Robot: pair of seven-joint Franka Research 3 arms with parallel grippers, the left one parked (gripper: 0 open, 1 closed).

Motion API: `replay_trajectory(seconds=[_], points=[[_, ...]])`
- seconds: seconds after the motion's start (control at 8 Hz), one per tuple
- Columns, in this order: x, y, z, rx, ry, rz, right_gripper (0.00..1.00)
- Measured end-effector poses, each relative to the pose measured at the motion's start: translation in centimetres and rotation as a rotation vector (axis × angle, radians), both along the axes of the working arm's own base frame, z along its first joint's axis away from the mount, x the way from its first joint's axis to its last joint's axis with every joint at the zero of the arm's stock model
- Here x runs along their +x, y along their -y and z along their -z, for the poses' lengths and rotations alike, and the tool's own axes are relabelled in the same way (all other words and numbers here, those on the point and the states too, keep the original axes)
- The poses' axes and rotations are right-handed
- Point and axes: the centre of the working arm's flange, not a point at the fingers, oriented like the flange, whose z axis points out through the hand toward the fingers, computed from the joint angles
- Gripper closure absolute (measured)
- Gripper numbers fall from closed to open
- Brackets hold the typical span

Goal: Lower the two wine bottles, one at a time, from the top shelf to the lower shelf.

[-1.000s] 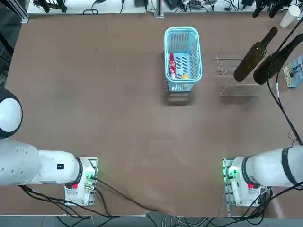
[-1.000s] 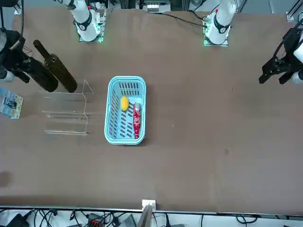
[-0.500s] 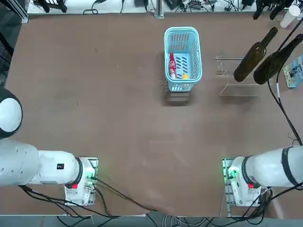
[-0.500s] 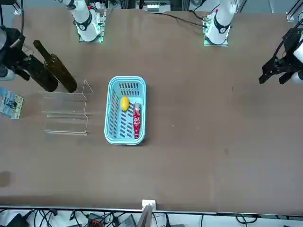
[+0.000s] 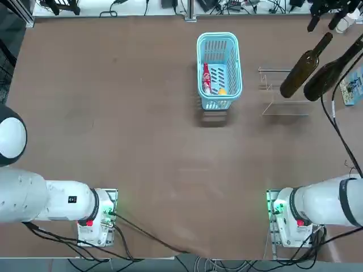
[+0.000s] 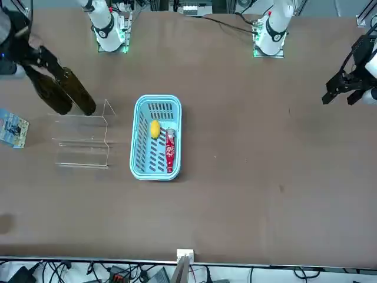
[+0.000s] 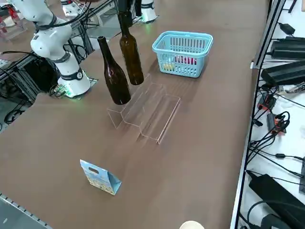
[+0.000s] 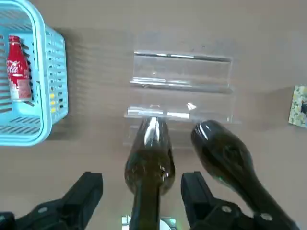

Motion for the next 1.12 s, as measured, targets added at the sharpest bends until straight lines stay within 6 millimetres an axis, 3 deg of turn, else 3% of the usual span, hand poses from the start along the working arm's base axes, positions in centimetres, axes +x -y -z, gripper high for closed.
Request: replay_trajectory(seconds=[0.38, 0.75, 1.12], points=[[-2.6, -0.1, 0.2, -0.008, -0.014, -0.015, 0.07], [-3.0, 0.0, 0.9, -0.02, -0.029, -0.016, 0.29], [-3.0, -0.1, 1.2, -0.023, -0.034, -0.019, 0.34]])
